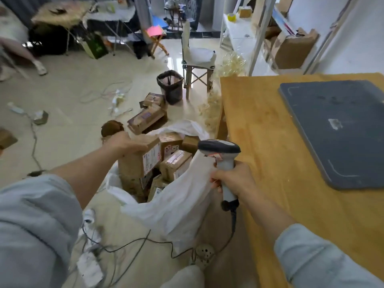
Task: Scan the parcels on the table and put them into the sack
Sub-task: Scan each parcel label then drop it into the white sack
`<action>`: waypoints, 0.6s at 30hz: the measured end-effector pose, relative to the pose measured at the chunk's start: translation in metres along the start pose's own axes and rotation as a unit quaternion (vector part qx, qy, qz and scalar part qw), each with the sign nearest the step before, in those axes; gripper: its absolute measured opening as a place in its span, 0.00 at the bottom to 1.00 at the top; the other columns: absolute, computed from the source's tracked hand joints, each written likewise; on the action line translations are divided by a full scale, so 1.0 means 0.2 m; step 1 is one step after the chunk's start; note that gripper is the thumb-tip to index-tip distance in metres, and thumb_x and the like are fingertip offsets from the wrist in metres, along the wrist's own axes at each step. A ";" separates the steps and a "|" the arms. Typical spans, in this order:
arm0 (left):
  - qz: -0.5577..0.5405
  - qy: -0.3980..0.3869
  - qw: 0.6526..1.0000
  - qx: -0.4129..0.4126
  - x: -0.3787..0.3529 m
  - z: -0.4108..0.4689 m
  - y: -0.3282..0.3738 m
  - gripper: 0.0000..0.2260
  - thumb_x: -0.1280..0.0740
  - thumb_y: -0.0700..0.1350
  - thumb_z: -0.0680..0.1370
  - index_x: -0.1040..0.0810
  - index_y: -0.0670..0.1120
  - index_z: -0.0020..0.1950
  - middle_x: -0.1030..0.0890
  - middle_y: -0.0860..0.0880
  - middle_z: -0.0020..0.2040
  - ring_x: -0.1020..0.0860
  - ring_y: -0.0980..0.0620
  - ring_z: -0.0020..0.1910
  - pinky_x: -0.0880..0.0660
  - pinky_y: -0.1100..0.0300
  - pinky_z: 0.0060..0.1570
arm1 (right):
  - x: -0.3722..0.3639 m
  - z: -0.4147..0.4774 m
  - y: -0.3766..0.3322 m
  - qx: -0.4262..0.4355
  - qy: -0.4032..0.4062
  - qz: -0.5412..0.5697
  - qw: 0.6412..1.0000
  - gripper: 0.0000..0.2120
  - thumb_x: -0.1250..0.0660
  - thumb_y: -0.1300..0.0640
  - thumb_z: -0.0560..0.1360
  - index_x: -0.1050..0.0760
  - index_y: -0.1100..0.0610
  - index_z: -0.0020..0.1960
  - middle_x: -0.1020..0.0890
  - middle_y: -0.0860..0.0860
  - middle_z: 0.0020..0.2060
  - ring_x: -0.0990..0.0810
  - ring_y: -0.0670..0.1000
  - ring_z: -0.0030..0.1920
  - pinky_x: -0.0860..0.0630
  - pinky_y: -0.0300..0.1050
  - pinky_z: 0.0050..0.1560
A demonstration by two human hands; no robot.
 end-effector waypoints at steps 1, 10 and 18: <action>0.001 -0.006 1.000 0.014 -0.05 0.03 -0.05 0.26 0.25 0.60 0.68 0.24 0.41 0.54 0.20 0.43 0.48 0.21 0.45 0.46 0.22 0.53 0.41 | -0.03 0.03 -0.01 0.000 -0.006 -0.012 1.000 0.09 0.28 0.66 0.70 0.25 0.59 0.46 0.18 0.56 0.33 0.21 0.46 0.24 0.23 0.40 0.28; -0.074 -0.102 0.991 0.055 -0.40 0.15 -0.27 0.33 0.25 0.60 0.68 0.34 0.50 0.67 0.28 0.46 0.57 0.27 0.47 0.56 0.26 0.54 0.57 | -0.47 0.26 0.04 0.185 -0.214 -0.393 0.875 0.30 0.29 0.58 0.71 0.33 0.47 0.70 0.42 0.44 0.76 0.36 0.51 0.72 0.35 0.51 0.71; -0.067 -0.192 0.978 -0.046 -0.43 0.13 -0.23 0.39 0.23 0.54 0.64 0.34 0.50 0.71 0.28 0.50 0.62 0.29 0.51 0.61 0.30 0.56 0.62 | -0.43 0.36 0.09 0.170 -0.146 -0.446 0.866 0.18 0.30 0.57 0.73 0.26 0.52 0.62 0.23 0.51 0.59 0.25 0.54 0.61 0.29 0.48 0.61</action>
Point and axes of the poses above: each hand's wrist, its own z-axis towards the middle knuckle, its own x-axis out of the back of the hand, y = z × x, the point moved 7 cm from there along z, towards the middle knuckle
